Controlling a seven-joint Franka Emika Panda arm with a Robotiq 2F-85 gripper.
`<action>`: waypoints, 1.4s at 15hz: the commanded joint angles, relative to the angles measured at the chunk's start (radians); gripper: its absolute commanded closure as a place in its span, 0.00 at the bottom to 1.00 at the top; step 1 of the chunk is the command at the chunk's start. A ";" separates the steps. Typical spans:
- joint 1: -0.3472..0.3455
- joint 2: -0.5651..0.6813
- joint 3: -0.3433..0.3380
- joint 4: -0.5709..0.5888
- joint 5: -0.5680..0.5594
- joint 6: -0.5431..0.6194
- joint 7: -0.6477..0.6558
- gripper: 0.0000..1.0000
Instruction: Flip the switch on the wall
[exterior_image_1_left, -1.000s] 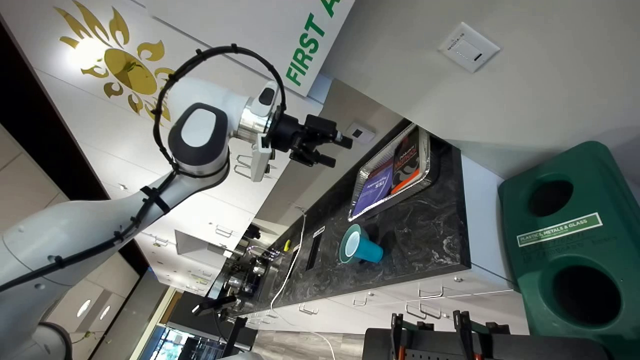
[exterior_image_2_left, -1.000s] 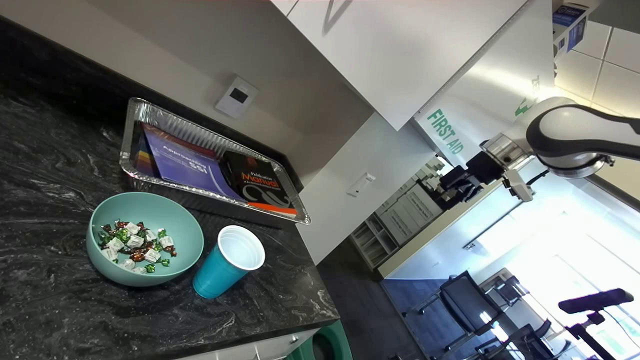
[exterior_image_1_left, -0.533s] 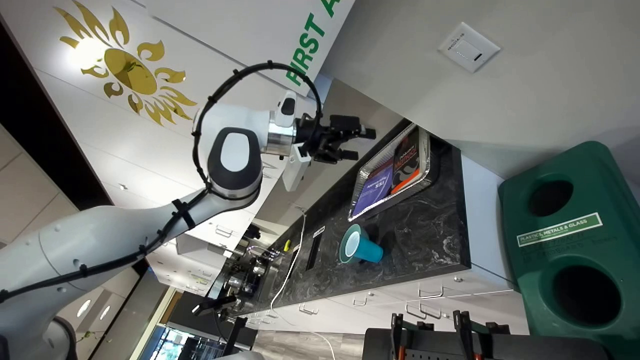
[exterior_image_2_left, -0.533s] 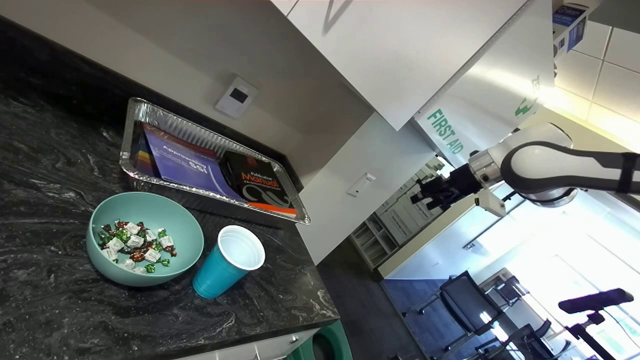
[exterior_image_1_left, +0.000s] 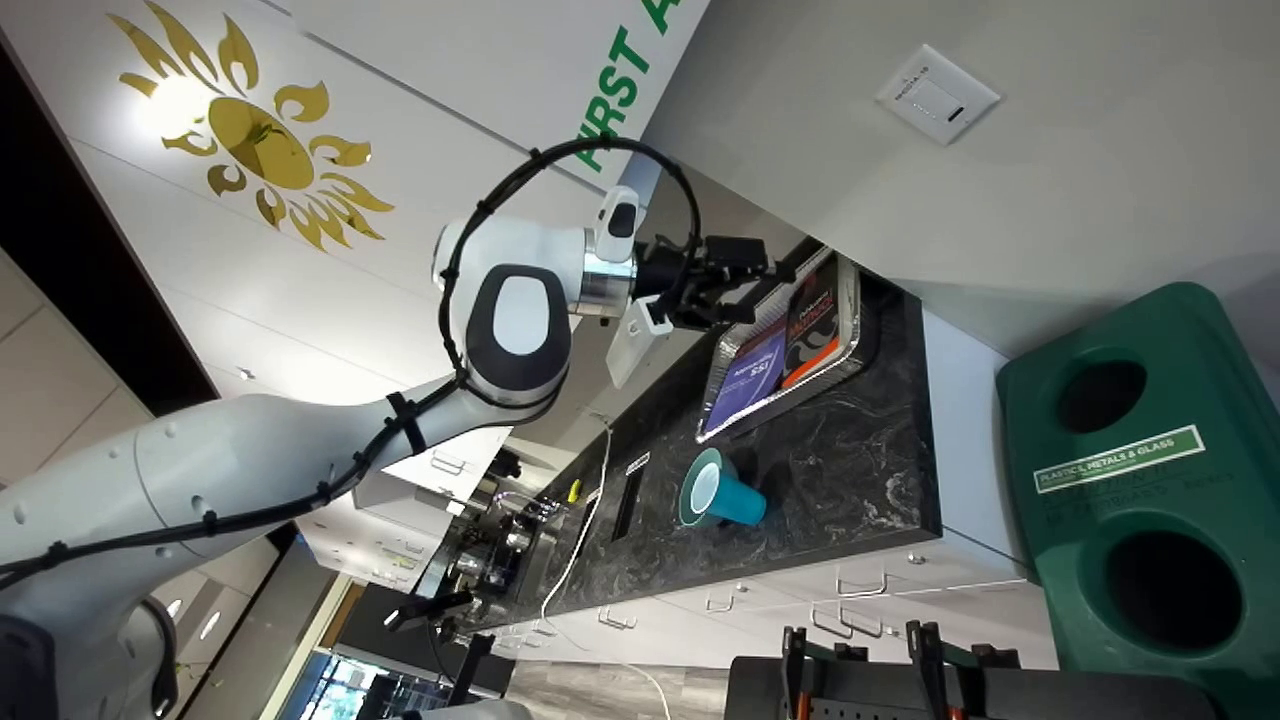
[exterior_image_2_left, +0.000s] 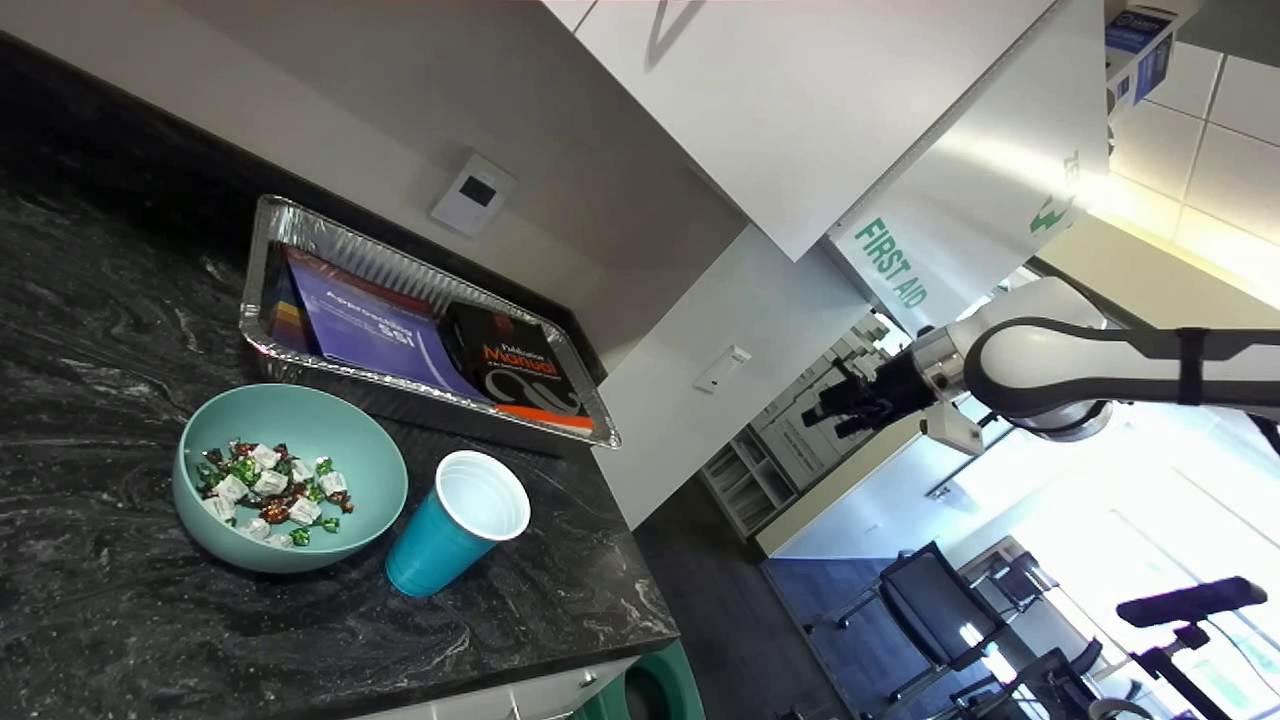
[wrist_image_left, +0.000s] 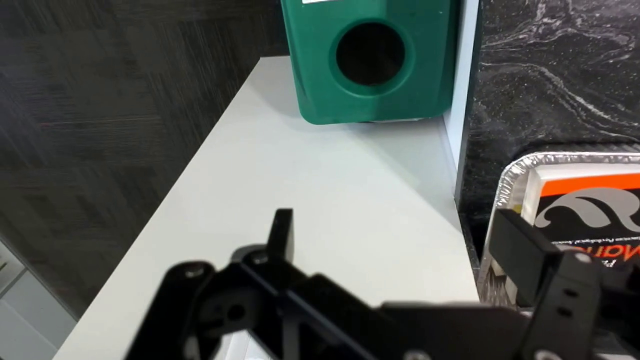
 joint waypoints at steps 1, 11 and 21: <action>-0.016 -0.001 0.013 -0.014 -0.017 0.065 0.002 0.00; -0.251 0.204 0.088 -0.068 -0.306 0.749 0.090 0.00; -0.155 0.374 0.047 0.063 -0.079 0.826 -0.005 0.73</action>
